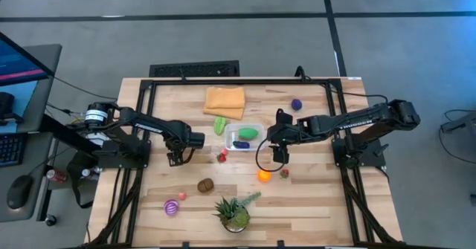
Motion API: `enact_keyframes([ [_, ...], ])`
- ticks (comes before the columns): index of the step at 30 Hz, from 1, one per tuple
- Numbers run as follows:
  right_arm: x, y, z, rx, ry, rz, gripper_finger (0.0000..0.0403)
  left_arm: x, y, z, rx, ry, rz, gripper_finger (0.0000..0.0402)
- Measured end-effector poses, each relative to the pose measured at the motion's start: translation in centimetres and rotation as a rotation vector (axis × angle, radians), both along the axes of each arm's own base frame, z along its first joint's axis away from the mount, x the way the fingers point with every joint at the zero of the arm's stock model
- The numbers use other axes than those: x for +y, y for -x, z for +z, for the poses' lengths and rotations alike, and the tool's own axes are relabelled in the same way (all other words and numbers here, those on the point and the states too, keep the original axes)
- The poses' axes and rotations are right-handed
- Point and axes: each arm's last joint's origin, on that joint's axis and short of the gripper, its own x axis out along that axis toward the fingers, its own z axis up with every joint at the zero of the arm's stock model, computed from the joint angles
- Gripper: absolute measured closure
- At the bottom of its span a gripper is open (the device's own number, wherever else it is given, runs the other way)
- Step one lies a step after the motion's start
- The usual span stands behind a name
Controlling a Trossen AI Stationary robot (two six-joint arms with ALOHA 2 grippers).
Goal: Pick and placing Produce into tupperware
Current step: Put the left red strawberry into the transparent container
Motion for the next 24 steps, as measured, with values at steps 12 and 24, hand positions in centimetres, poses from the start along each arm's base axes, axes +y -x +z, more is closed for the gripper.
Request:
enact_keyframes([
  [12,-0.1,0.0,0.0,0.000,0.000,-0.002,0.0147,0.0,0.1,0.3,-0.007,-0.006,-0.011,0.0162],
  [24,-0.1,0.0,0.0,0.000,0.000,-0.002,0.0147,0.0,0.3,1.4,-0.063,-0.010,-0.010,0.0162],
])
